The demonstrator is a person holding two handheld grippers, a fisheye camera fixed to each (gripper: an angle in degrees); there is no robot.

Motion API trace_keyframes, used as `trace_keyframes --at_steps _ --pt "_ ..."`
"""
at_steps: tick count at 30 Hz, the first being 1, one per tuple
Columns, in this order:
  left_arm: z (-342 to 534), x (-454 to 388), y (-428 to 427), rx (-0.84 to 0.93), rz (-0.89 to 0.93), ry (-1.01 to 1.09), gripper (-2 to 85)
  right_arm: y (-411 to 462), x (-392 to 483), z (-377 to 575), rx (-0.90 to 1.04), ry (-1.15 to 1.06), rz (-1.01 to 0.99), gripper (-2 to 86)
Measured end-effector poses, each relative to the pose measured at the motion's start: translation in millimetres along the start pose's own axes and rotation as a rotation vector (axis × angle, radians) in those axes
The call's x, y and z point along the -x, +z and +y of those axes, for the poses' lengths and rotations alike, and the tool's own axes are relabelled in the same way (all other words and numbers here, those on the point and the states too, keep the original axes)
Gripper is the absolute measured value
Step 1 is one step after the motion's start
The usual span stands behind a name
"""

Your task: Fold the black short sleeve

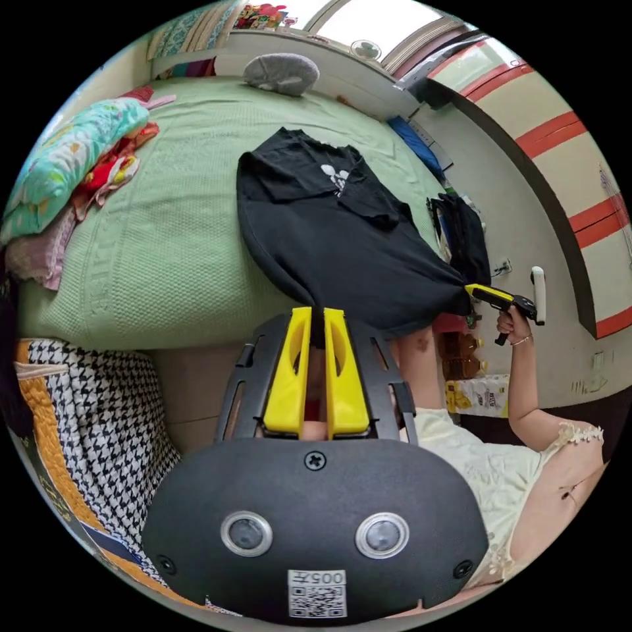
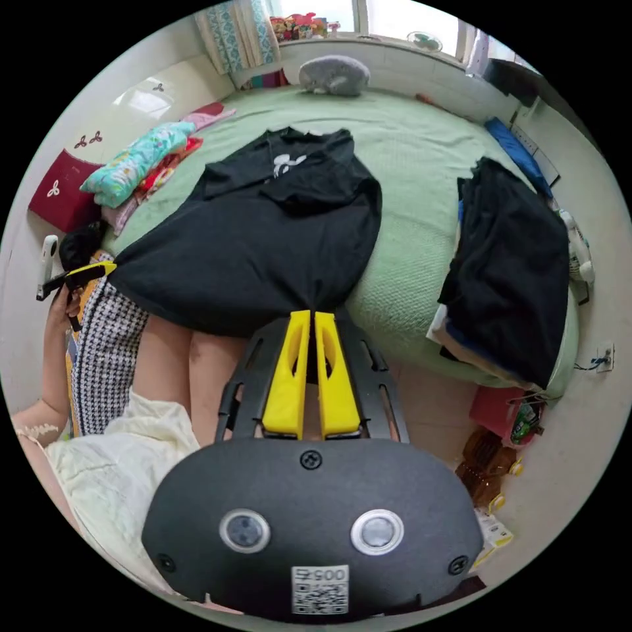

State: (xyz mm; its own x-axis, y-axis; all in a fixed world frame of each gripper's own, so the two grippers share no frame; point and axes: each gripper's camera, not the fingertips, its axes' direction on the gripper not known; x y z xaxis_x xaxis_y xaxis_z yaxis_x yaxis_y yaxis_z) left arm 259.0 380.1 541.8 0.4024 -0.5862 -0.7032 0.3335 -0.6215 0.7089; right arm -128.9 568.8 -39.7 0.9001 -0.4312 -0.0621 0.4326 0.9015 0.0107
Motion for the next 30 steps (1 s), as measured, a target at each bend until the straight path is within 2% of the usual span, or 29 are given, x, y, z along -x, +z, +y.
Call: trace_keyframes --at_steps 3,5,7,10,13,17,23,26,28,30 --pt "6.2 13.7 20.9 0.064 -0.016 -0.049 10.2 28.8 -13.9 -1.7 0.119 0.018 0.071 2.0" --pt "-3.8 13.5 20.3 0.055 -0.05 -0.038 12.2 24.8 -18.5 -10.7 0.072 0.008 0.062 4.4" --pt "-34.2 -6.8 16.1 -0.027 -0.158 0.067 13.8 9.9 -11.3 -35.8 -0.073 -0.076 0.041 8.4" --pt "-88.4 -44.9 31.5 -0.128 -0.203 0.261 17.0 12.0 16.3 -82.2 -0.194 -0.241 0.036 10.3" --pt "-145.7 -73.8 69.9 -0.162 -0.219 0.38 18.9 40.9 42.5 -133.1 -0.219 -0.347 0.017 9.3" --pt "-201.0 -88.9 124.1 -0.12 -0.263 0.421 19.2 87.3 60.8 -182.2 -0.155 -0.413 0.07 8.1" --pt "-231.5 -95.8 180.2 -0.057 -0.387 0.449 15.3 129.0 57.1 -209.8 -0.08 -0.466 0.124 5.7" --pt "-229.5 -88.8 182.4 -0.093 -0.339 0.424 11.0 126.8 42.7 -210.3 -0.126 -0.416 0.082 0.1" --pt "-228.8 -81.8 174.1 -0.124 -0.286 0.397 3.8 119.0 25.5 -211.3 -0.16 -0.364 0.019 -1.0" --pt "-231.0 -76.3 165.5 -0.135 -0.246 0.378 2.3 109.7 9.1 -214.4 -0.184 -0.308 -0.024 -1.2"
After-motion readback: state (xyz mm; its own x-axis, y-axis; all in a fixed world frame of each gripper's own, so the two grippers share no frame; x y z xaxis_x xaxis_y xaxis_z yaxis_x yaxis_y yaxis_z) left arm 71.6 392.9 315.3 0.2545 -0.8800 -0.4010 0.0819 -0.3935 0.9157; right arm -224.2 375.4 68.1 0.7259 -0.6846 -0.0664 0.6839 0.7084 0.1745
